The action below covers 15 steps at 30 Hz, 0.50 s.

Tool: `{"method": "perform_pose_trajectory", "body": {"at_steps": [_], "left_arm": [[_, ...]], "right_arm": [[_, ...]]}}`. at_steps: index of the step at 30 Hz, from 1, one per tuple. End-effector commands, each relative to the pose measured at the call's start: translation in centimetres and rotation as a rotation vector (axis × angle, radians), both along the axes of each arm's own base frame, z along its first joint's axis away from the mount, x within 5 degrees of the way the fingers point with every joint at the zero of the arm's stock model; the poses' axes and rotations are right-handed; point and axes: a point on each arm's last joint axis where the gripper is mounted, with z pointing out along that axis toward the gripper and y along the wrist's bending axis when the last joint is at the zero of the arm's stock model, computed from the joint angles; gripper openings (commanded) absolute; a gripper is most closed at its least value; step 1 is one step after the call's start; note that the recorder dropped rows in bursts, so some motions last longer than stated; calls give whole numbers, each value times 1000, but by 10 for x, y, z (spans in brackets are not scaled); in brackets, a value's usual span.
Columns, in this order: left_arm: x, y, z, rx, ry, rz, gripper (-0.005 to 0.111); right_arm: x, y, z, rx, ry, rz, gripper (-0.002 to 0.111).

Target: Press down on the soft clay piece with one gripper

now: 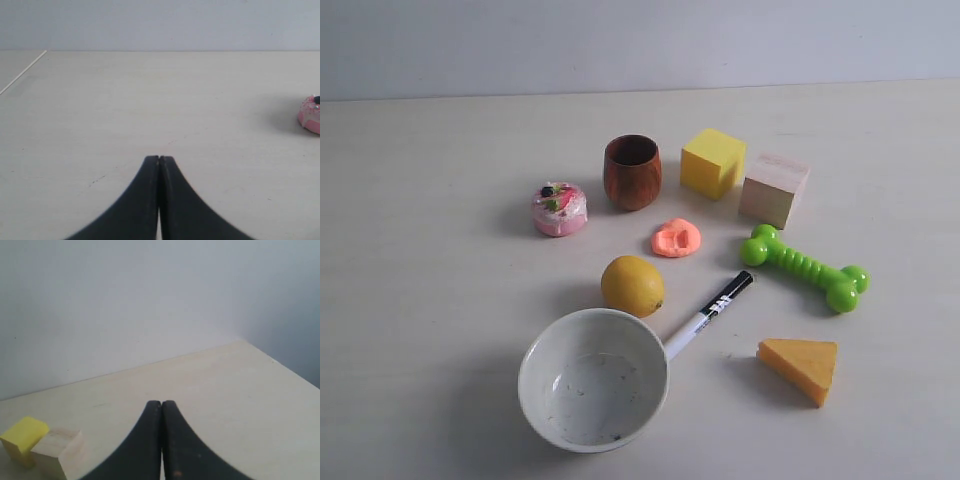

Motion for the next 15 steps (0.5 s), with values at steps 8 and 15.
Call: {"method": "perform_pose_trajectory", "body": {"at_steps": [8, 15], "left_arm": [[0, 0, 1, -3, -15, -5, 0], [0, 0, 1, -3, -15, -5, 0]], "right_arm": [[-4, 10, -44, -177, -16, 126, 0], [-7, 10, -67, -164, -6, 126, 0]]}}
